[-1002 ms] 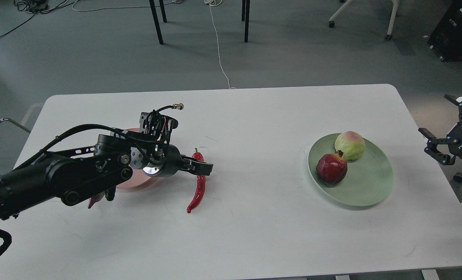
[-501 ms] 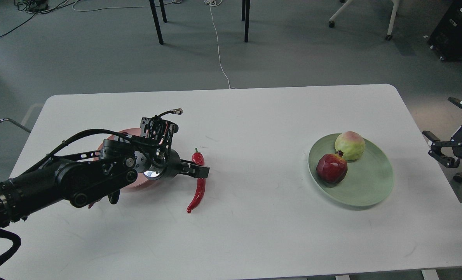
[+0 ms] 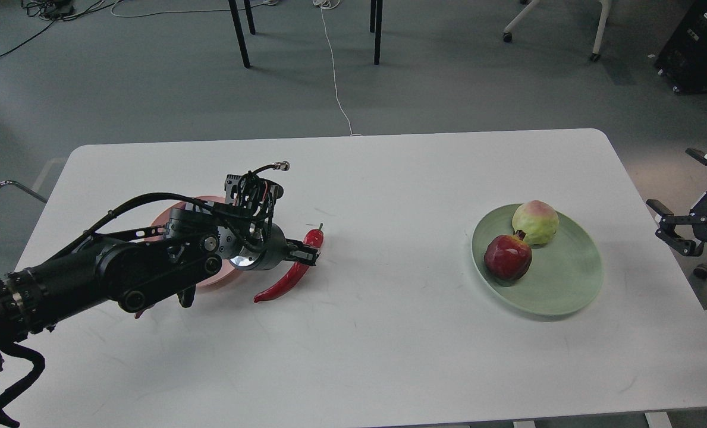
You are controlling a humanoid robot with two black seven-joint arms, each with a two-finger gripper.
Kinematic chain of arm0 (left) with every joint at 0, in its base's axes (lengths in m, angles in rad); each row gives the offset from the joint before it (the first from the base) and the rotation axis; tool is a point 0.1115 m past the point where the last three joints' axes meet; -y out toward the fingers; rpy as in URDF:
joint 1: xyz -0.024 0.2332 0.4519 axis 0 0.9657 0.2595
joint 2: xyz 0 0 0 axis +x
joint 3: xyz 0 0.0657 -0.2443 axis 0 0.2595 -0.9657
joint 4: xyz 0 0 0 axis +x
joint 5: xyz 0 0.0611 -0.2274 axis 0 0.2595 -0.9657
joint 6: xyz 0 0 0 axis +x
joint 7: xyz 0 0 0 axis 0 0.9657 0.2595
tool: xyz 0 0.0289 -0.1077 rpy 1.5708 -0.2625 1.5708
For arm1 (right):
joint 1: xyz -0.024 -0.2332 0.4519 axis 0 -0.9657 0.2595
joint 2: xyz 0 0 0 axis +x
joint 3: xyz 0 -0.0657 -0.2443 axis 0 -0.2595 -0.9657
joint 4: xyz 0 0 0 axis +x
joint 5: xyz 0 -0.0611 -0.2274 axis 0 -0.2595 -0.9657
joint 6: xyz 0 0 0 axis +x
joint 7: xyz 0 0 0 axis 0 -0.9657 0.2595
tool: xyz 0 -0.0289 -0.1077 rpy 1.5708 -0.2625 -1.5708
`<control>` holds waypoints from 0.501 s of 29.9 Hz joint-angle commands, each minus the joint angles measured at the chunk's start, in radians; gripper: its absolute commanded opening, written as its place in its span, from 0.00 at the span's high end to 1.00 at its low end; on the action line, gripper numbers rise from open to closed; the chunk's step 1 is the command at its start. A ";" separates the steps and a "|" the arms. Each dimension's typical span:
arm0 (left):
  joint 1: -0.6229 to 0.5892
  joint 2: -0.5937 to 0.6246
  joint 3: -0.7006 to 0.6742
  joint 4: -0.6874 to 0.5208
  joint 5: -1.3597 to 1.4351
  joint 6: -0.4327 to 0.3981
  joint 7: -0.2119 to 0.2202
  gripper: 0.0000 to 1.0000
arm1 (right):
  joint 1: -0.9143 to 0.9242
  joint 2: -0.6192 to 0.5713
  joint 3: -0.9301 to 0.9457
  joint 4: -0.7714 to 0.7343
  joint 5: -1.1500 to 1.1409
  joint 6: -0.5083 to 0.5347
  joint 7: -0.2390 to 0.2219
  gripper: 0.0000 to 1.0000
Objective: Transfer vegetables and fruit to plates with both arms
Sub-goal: 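Carry the chili pepper onto the pink plate beside the eggplant, release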
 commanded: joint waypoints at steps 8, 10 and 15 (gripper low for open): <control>-0.102 0.127 -0.018 -0.046 -0.070 0.000 0.000 0.77 | 0.000 0.007 0.000 -0.001 -0.001 0.000 0.000 0.01; -0.117 0.168 -0.015 -0.046 -0.089 0.000 0.000 0.77 | -0.002 0.008 -0.001 -0.001 -0.005 0.000 0.000 0.01; -0.108 0.268 0.000 -0.035 -0.092 0.000 -0.008 0.76 | -0.002 0.011 -0.001 0.000 -0.007 0.000 0.000 0.01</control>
